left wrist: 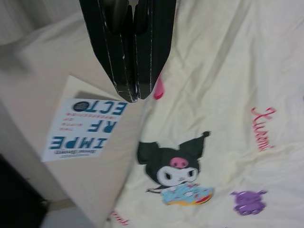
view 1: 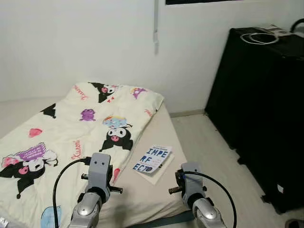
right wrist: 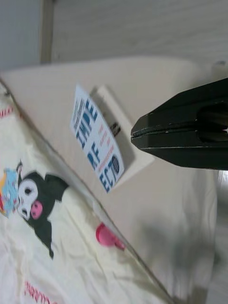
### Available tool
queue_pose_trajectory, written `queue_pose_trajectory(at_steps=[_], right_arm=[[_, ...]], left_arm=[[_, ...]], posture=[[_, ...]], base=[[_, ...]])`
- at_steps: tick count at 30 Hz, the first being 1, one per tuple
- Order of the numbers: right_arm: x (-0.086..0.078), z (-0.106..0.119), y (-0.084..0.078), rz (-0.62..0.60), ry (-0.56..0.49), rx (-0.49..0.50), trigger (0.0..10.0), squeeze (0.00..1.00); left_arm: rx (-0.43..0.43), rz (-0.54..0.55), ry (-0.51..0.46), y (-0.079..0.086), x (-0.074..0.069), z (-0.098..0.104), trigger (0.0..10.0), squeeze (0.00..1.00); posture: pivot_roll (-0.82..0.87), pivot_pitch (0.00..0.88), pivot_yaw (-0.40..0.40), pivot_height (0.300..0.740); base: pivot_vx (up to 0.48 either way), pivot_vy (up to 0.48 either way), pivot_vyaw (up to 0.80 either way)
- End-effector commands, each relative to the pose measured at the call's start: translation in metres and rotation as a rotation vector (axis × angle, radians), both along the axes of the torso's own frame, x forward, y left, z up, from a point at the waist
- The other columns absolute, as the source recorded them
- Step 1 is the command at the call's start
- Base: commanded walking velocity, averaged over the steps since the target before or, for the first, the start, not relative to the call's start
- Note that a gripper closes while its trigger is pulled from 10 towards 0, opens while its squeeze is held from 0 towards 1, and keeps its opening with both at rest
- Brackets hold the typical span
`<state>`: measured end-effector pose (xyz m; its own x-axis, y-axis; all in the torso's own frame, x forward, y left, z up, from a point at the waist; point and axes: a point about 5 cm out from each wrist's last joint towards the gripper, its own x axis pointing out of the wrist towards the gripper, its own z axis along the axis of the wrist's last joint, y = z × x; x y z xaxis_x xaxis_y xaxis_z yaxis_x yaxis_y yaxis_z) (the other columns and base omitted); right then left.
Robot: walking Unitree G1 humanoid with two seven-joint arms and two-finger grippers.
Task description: Clean up the room
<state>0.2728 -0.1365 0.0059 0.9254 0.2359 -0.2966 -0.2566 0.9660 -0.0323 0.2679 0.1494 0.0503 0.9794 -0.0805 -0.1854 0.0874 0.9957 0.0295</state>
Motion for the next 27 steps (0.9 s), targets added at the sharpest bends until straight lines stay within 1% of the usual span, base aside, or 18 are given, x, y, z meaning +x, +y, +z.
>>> queue_pose_trajectory(at_steps=[1, 27], right_arm=[[0.0006, 0.0010, 0.0020, 0.002, 0.002, 0.014, 10.0, 0.00], [0.0010, 0.0025, 0.0030, 0.003, -0.006, 0.019, 10.0, 0.00]], left_arm=[[0.007, 0.010, 0.024, 0.0016, -0.0039, -0.0048, 10.0, 0.00], [0.014, 0.006, 0.024, 0.0019, -0.0020, -0.0034, 10.0, 0.00]], posture=[[-0.04, 0.107, -0.013, 0.737], [-0.04, 0.105, -0.006, 0.737]], base=[[0.000, 0.000, 0.80], [0.000, 0.000, 0.80]])
